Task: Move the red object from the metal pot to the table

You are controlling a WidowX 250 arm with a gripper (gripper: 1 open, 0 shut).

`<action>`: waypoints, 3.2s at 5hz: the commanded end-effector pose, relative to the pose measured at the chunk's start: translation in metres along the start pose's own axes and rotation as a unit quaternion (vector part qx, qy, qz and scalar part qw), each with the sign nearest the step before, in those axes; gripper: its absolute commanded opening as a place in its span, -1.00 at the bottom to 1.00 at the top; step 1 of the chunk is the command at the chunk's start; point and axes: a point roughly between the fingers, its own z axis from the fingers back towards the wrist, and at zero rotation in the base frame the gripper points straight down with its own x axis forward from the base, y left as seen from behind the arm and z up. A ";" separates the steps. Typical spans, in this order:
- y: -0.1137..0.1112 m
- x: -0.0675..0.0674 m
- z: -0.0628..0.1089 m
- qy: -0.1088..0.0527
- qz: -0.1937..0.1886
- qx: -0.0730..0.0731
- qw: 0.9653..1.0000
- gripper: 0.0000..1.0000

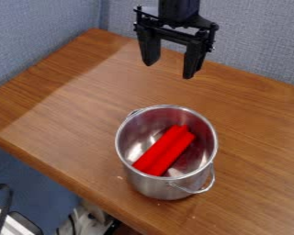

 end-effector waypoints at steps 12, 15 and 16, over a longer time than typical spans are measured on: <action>-0.024 -0.059 -0.063 -0.015 -0.065 0.035 0.997 -1.00; -0.024 -0.059 -0.057 -0.009 -0.059 0.029 0.998 1.00; -0.023 -0.059 -0.057 -0.008 -0.057 0.029 0.998 -1.00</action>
